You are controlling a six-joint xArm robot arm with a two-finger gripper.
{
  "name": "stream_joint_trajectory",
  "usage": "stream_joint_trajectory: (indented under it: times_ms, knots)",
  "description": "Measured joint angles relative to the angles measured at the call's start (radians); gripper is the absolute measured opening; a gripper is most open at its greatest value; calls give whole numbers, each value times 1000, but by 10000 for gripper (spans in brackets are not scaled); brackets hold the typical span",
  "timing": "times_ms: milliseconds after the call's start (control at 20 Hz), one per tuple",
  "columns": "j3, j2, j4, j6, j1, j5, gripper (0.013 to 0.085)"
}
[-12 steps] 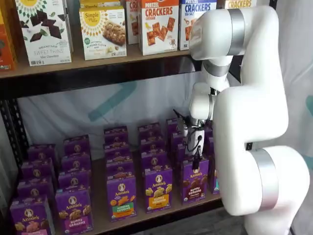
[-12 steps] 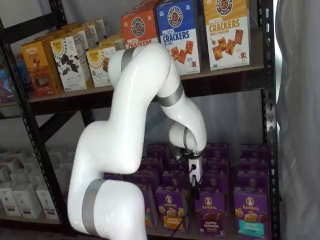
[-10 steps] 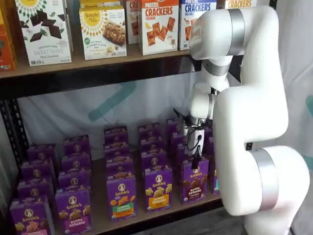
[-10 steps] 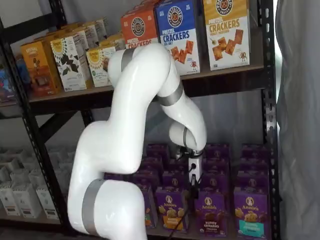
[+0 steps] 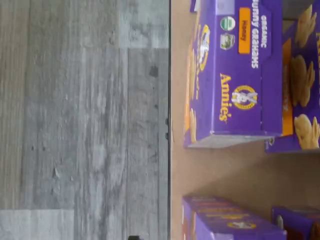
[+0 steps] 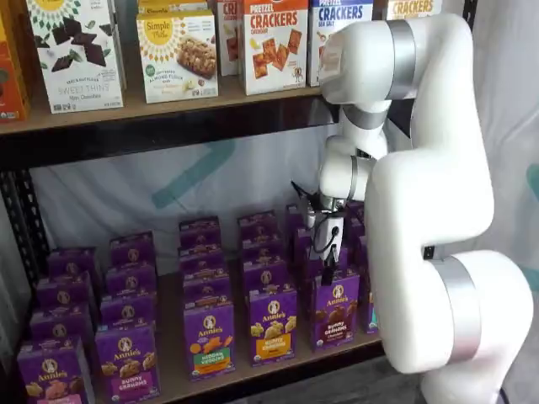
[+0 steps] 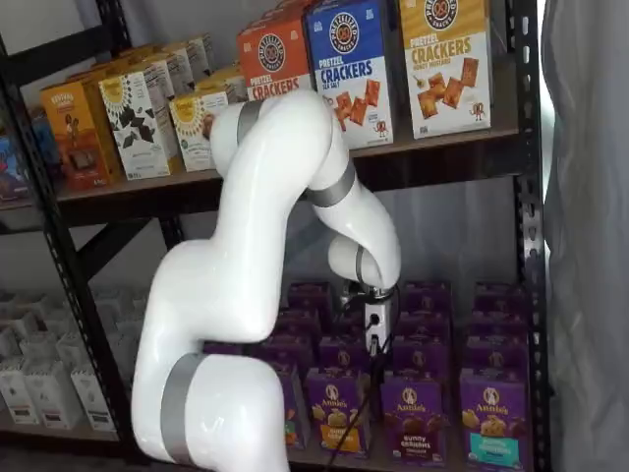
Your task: Pick up the purple box with a brown patch in the center, on the bottom shelf, the fifth box from the left
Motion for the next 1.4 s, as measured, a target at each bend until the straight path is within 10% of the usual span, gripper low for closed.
stream_joint_trajectory:
  times_ms: [1400]
  knots:
    - [-246,310,-298,219,-42,-112,850]
